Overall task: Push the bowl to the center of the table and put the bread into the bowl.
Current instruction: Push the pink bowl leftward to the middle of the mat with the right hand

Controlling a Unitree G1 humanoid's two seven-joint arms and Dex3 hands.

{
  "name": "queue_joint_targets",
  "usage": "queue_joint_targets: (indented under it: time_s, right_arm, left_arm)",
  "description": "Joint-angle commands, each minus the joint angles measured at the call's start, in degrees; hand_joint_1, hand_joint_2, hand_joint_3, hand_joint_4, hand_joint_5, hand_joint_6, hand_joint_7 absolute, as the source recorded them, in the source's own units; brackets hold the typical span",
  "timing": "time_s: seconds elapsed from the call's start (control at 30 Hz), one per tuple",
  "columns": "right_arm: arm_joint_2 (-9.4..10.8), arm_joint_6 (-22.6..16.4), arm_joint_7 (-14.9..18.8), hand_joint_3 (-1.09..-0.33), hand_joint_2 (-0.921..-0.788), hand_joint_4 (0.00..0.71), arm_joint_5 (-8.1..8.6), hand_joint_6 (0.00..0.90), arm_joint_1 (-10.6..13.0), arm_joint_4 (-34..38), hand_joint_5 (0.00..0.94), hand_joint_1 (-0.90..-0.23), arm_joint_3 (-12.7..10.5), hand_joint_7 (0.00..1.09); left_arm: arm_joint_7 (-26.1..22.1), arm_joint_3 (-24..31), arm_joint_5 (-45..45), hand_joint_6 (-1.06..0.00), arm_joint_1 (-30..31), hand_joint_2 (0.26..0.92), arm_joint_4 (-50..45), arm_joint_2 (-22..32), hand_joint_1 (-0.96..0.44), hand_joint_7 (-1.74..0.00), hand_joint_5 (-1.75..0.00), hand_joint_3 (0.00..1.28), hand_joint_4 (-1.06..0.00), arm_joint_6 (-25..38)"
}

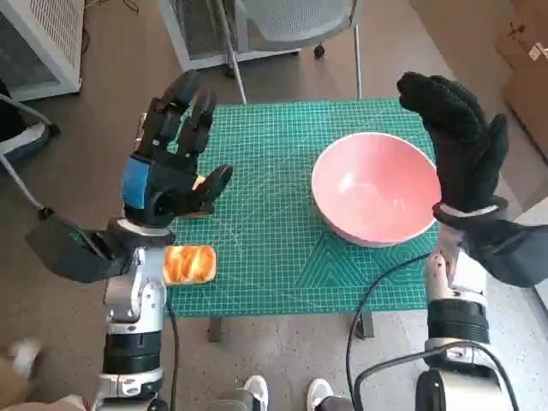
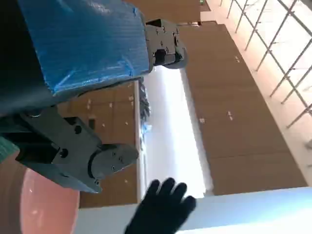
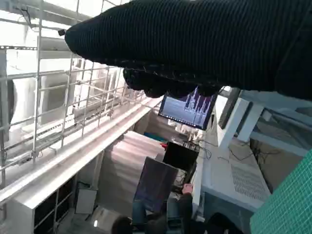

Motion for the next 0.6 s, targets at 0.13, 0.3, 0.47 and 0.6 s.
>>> queue_joint_targets:
  time_s: [0.13, 0.3, 0.47, 0.6]
  right_arm:
    - [0.4, 0.2, -1.0, -0.652, -0.921, 0.239, -0.58, 0.378, 1.2, -0.3, 0.000, -0.627, 0.3, 0.01]
    - [0.4, 0.4, -1.1, -0.654, -0.921, 0.239, -0.51, 0.384, 1.3, -0.6, 0.001, -0.627, 0.3, 0.01]
    - [0.3, 0.3, -1.1, -0.654, -0.921, 0.240, -0.54, 0.388, 1.3, -0.4, 0.001, -0.628, 0.4, 0.01]
    - [0.3, 0.3, -1.2, -0.656, -0.921, 0.242, -0.58, 0.388, 1.3, -0.5, 0.002, -0.623, 0.4, 0.01]
  left_arm:
    - [1.1, -1.0, 4.3, 0.00, -1.1, 0.720, 1.1, 1.6, -0.22, -0.51, -0.01, 0.62, -0.02, -3.3]
    - [2.0, -1.5, 6.1, 0.00, -1.1, 0.732, 1.3, 2.0, -0.20, -0.52, -0.01, 0.60, -0.03, -4.4]
    - [2.6, -2.1, 7.3, 0.00, -1.1, 0.736, 1.5, 2.1, -0.19, -0.52, -0.01, 0.59, -0.03, -5.2]
    - [2.6, -2.5, 7.7, 0.00, -1.0, 0.737, 1.8, 2.1, -0.18, -0.53, -0.01, 0.59, -0.03, -5.8]
